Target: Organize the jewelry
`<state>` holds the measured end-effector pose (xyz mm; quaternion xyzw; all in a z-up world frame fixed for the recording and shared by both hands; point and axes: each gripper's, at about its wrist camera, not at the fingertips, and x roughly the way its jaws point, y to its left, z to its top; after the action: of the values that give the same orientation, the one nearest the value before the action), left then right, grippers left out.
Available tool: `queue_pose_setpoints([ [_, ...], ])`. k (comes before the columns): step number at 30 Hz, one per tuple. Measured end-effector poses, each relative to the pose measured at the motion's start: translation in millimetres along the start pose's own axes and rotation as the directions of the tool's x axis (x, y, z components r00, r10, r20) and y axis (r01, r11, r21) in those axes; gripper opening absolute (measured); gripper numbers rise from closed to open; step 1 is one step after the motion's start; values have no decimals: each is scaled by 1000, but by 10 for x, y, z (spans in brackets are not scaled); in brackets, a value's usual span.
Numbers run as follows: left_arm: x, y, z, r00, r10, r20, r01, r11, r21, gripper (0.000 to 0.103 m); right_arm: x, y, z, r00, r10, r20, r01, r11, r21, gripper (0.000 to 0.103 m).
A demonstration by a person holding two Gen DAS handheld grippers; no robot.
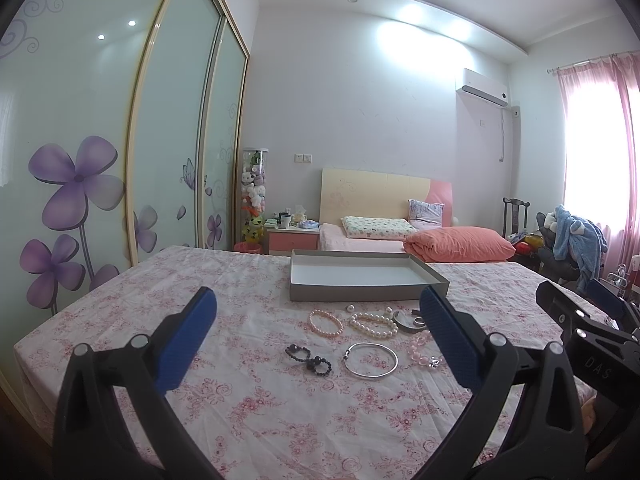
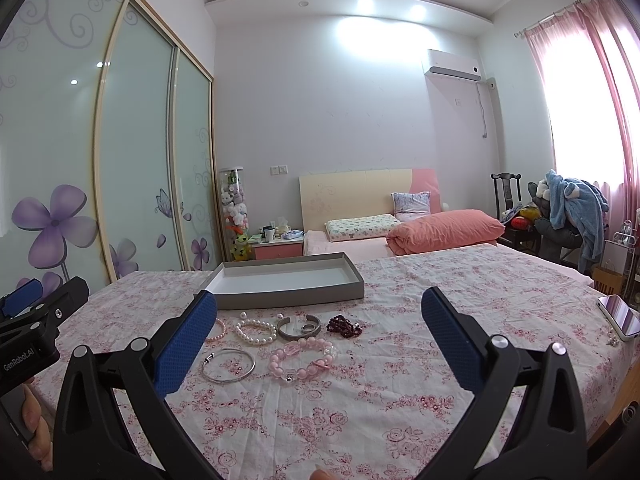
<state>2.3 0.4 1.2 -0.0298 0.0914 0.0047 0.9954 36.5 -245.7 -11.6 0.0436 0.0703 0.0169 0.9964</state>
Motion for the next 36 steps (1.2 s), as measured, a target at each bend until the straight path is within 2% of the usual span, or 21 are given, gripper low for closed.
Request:
queue_pose_setpoints([
  [17, -18, -35, 5, 1000, 1, -7, -1, 1000, -1, 99, 39, -35, -16, 1000, -2, -7, 2, 1000, 1, 101],
  [20, -6, -95, -78, 1000, 1, -13, -1, 1000, -2, 99, 21, -16, -36, 1000, -4, -13, 4, 1000, 0, 101],
  [26, 159, -42, -127, 998, 8, -62, -8, 1000, -8, 99, 248, -60, -137, 997, 9, -73, -9, 1000, 11, 101],
  [29, 331, 0, -147, 993, 12, -121, -13, 1000, -2, 99, 422, -94, -166, 987, 37, -155, -32, 999, 32, 101],
  [32, 569, 84, -140, 979, 16, -203, -19, 1000, -11, 99, 655, -147, -203, 964, 62, -257, -46, 997, 67, 101],
  [34, 750, 163, -136, 963, 1, -270, -8, 1000, -26, 99, 830, -198, -221, 942, 70, -327, -42, 995, 92, 99],
  [36, 938, 213, -149, 939, -10, -344, -1, 1000, -31, 99, 1017, -241, -220, 919, 90, -384, -49, 992, 114, 93],
])
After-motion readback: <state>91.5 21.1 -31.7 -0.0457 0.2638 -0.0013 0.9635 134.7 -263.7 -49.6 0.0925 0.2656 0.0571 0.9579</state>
